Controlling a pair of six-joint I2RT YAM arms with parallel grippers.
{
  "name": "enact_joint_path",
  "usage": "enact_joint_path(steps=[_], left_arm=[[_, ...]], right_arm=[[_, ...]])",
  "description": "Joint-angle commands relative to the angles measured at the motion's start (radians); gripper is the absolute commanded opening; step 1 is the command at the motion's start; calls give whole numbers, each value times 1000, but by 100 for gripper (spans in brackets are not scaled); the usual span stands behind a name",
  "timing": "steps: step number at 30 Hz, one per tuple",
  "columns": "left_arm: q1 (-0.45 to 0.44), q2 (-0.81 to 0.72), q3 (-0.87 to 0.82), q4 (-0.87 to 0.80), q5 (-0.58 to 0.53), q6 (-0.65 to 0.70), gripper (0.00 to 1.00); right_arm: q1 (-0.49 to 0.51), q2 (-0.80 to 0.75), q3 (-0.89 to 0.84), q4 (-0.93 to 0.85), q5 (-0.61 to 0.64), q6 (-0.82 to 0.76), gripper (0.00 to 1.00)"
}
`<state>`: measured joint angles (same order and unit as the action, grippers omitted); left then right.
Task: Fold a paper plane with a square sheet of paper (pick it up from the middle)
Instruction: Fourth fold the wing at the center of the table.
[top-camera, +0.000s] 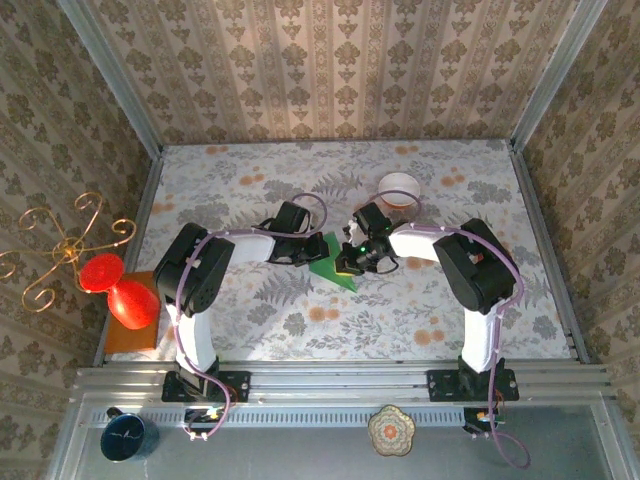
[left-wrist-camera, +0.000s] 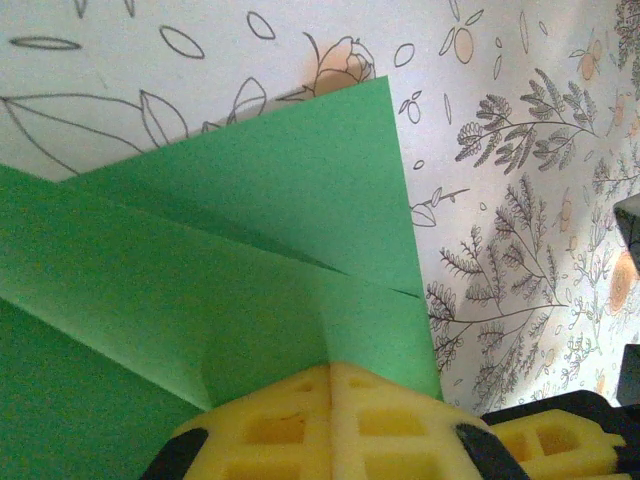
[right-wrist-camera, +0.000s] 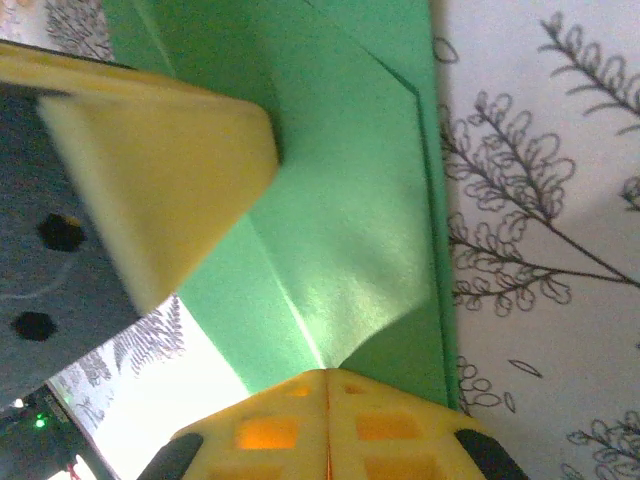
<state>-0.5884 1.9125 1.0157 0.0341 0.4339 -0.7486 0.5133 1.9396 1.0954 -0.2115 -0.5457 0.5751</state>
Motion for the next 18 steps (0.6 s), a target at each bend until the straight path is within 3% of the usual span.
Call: enact_joint_path(steps=[1,18], left_arm=[[9,53,-3,-148,-73,-4,8],[18,47,0,-174,-71,11,8]], right_arm=[[4,12,-37,-85,41,-38,10],[-36,-271,-391,-12,40,-3,11]])
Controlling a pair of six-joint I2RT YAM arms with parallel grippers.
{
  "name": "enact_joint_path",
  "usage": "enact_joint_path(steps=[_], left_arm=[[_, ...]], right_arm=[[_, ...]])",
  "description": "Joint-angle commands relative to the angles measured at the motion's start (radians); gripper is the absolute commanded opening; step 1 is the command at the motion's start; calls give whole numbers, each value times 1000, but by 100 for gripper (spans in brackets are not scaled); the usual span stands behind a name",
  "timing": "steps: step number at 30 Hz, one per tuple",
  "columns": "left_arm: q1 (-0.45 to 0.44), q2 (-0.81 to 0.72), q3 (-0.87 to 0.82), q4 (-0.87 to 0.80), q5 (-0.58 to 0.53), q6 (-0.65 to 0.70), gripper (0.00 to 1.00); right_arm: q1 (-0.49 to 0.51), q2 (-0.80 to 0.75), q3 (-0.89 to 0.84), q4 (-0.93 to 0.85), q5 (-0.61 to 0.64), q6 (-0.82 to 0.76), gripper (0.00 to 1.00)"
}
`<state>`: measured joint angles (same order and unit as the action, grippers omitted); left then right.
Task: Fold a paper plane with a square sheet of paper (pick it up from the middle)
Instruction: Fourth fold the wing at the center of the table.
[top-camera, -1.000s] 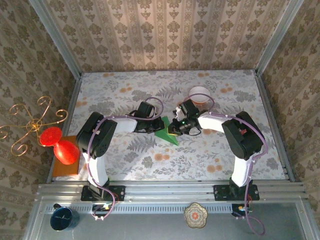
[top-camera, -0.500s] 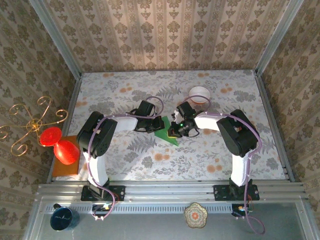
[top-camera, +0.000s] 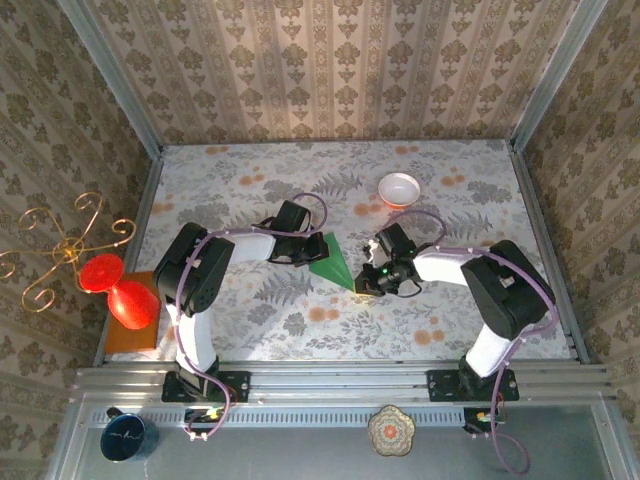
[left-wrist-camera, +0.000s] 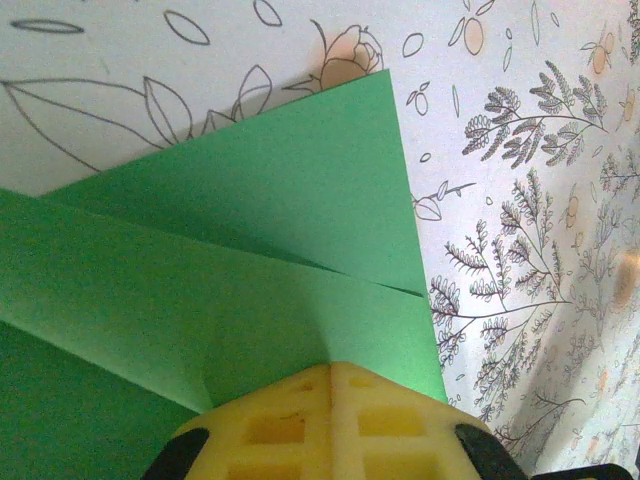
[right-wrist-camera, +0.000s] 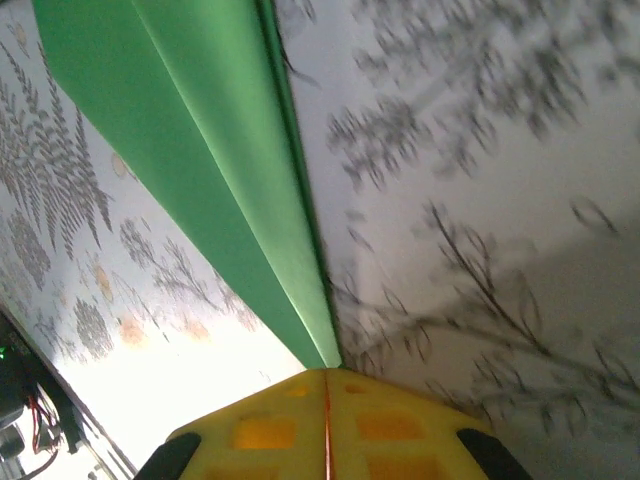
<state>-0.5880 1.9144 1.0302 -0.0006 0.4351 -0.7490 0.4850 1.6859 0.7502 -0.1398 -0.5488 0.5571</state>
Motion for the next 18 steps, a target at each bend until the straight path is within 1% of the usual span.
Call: enact_joint_path(steps=[1,5,7,9,11,13,16,18], left_arm=[[16,42,-7,-139,-64,16,8],[10,3,45,-155,-30,30,9],[9,-38,75,-160,-10,21,11],[11,-81,92,-160,-7,11,15],[22,-127,92,-160,-17,-10,23],[39,-166,63,-140,-27,-38,30],[72,-219,-8,-96,-38,-83,43],[91,-245,-56,-66,-34,-115,47]], right_arm=[[-12,-30,-49,-82,46,18,11],[-24,-101,-32,-16,42,44,14],[-25,-133,-12,36,45,62,21],[-28,-139,9,79,54,72,29],[-39,-119,31,124,57,89,37],[-51,-78,53,173,40,104,41],[-61,-5,106,218,11,104,42],[-62,43,146,240,-13,94,43]])
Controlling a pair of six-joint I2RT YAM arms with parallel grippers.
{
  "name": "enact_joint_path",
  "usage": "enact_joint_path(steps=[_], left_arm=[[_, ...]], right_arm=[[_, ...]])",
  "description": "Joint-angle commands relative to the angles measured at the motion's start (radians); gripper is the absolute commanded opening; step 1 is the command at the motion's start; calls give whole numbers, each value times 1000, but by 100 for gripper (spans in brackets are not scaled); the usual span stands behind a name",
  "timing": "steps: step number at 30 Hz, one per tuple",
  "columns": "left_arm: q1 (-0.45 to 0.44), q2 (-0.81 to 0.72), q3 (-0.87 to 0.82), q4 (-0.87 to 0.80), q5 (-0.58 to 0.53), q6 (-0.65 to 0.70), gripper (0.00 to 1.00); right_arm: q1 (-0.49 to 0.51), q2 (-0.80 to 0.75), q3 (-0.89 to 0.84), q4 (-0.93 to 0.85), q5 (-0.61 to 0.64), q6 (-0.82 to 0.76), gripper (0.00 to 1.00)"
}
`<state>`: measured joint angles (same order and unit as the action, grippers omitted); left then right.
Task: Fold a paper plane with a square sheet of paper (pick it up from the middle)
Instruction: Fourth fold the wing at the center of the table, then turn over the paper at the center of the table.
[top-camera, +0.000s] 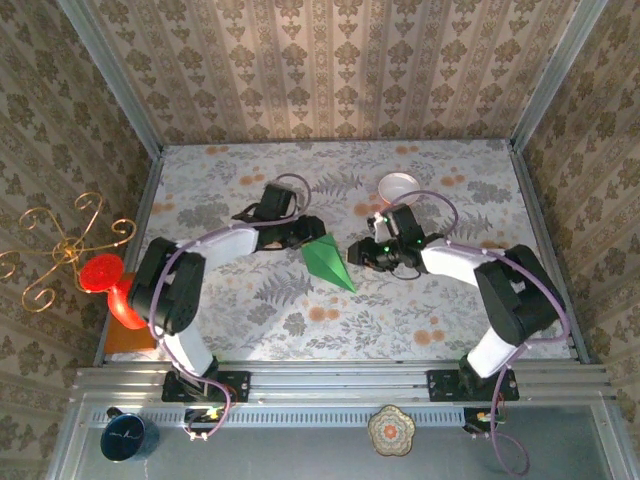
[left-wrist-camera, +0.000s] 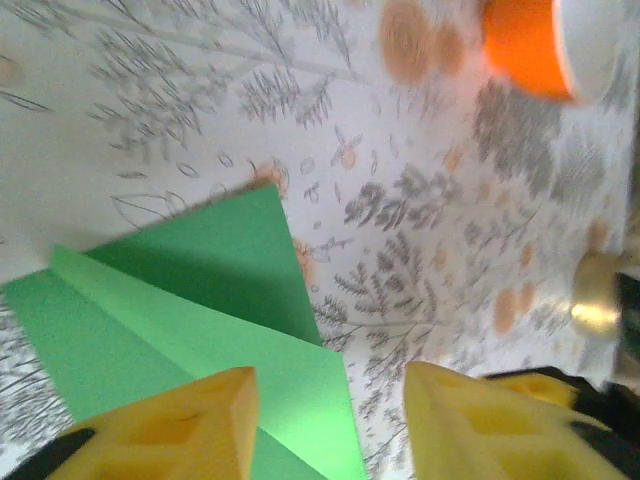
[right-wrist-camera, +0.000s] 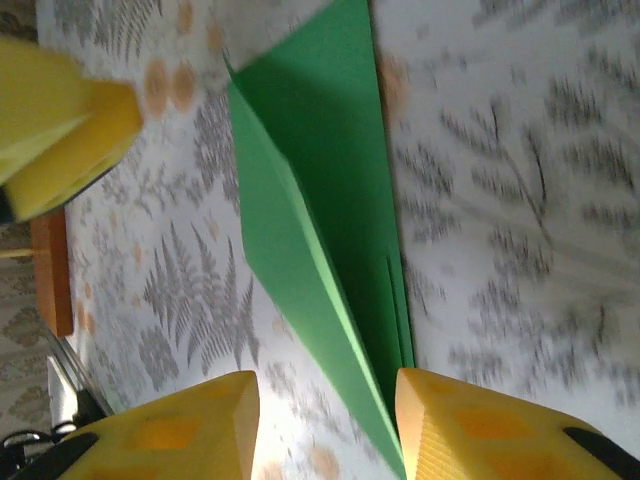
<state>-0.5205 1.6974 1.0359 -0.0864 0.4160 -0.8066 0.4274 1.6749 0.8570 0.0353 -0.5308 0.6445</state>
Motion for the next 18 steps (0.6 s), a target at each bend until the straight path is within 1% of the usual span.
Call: enact_joint_path(steps=[1,3,9,16,18], left_arm=[[32,-39,-87,39,-13,-77,49],[43,-57,-127,72,-1,-107,53],[48,-88,-192,130,6,-161,56],[49,-80,-212,166,19,-184,58],[48,-81,-211,166,22,-184,58]], right_arm=[[-5,81,65,64,-42,0,43],[-4,129,108,66,-85,-23,43],[-4,234,206,41,-157,-104,41],[-3,307,261,44,-237,-175,36],[-2,317,269,43,-255,-207,33]])
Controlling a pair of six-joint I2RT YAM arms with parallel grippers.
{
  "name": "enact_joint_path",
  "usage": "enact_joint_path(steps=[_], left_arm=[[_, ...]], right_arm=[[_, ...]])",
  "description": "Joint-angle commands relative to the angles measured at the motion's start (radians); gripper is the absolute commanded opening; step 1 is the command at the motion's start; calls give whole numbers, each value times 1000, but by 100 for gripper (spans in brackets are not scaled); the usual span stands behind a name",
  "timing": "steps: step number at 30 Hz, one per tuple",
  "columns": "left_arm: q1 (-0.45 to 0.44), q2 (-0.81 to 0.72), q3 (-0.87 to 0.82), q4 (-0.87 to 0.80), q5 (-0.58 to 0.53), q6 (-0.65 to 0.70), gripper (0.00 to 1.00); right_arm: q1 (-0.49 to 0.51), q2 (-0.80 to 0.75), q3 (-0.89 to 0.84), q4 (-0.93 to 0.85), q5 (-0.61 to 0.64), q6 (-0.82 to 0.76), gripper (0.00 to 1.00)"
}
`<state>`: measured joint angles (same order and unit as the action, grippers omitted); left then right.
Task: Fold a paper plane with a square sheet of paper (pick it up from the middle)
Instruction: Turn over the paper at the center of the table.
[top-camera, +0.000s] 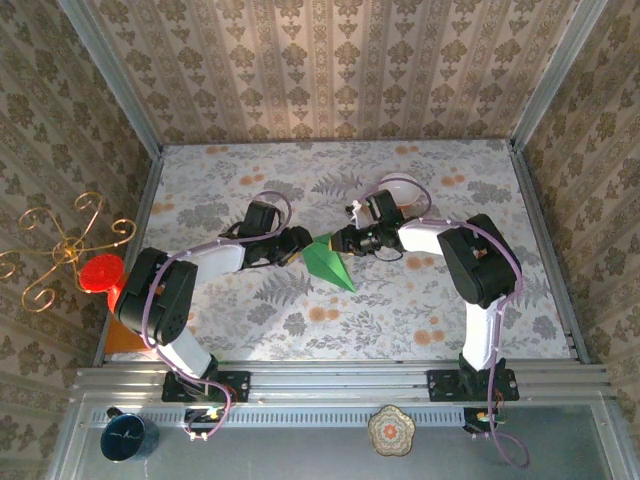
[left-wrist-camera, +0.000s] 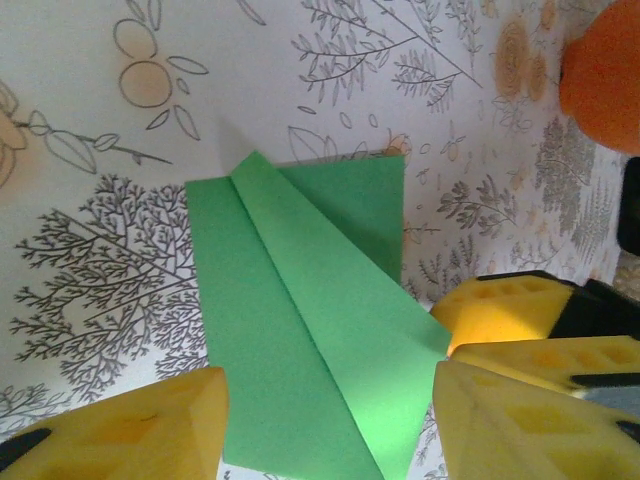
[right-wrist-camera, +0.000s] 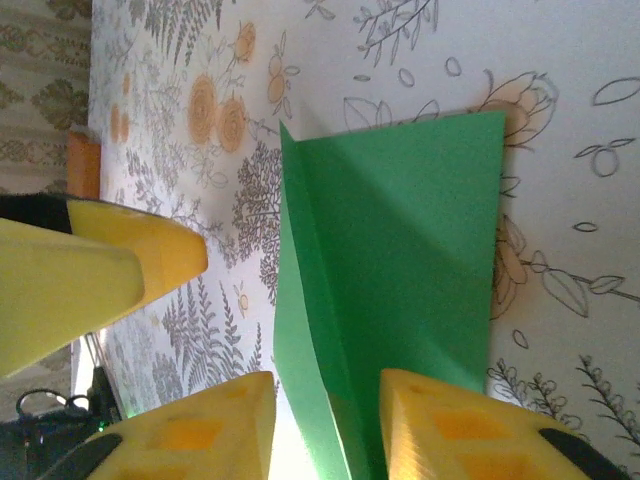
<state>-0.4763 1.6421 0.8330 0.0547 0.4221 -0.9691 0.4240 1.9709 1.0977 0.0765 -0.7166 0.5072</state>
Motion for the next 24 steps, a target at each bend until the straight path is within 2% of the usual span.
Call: enact_joint_path(steps=[1,6,10,17,21,24], left_arm=[[4,-25,-6,26,18,-22,58],[4,-33,-6,29,23,-23,59],[4,-53,-10,41,31,-30,59],[0,-131,-41,152,65,-49,66],[-17,-180,-50,216,74,-38,75],[-31,-195,-49,269,96,-20,78]], right_arm=[[2,22,31,-1,-75,-82,32],[1,21,36,-13,-70,-119,20],[0,-24,12,41,-45,-83,10],[-8,-174,-75,234,-6,95,4],[-15,-233,-105,320,8,224,4],[-23,-265,-125,393,12,336,4]])
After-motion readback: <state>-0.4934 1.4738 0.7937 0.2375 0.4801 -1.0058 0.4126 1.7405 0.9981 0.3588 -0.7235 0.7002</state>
